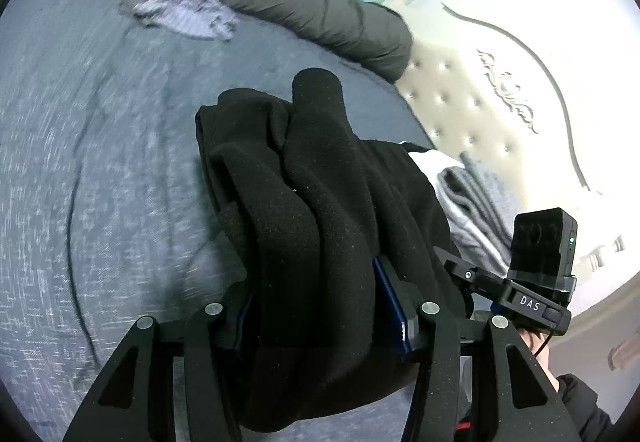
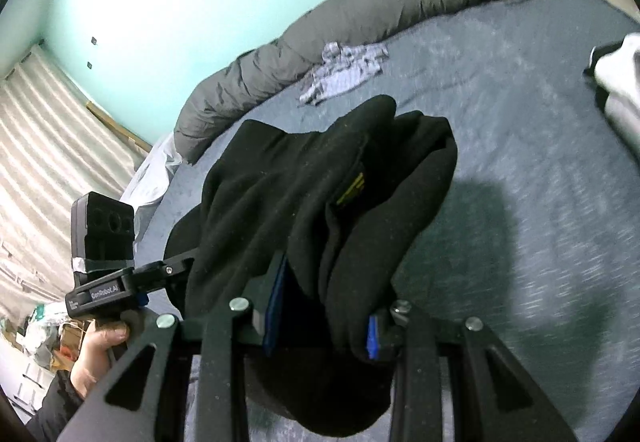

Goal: Fold clothes
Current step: 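Carry the black garment with both tools toward the stack of folded clothes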

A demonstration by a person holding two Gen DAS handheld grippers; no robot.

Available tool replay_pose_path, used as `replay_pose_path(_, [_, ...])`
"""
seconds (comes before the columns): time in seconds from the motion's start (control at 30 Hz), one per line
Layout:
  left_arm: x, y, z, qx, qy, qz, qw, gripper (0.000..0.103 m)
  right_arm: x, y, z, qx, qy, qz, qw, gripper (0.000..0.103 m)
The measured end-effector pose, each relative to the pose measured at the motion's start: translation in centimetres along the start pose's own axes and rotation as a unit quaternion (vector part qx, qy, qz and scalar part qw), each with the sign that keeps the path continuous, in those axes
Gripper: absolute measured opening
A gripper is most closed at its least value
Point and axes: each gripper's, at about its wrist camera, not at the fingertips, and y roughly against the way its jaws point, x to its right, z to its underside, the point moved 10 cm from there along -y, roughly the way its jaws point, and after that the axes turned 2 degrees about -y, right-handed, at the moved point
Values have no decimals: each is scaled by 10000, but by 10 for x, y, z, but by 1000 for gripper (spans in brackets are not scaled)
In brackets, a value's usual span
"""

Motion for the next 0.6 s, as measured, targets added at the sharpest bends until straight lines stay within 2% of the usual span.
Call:
replay_pose_path(0.33, [126,2,-30,206,-418,233,9986,56,10,124,-43,322,342,368,9982,32])
replay_pose_path(0.6, [223,-21,-41,287,-599,436,9968,56,40,209,-65,417,525,783,9947,32])
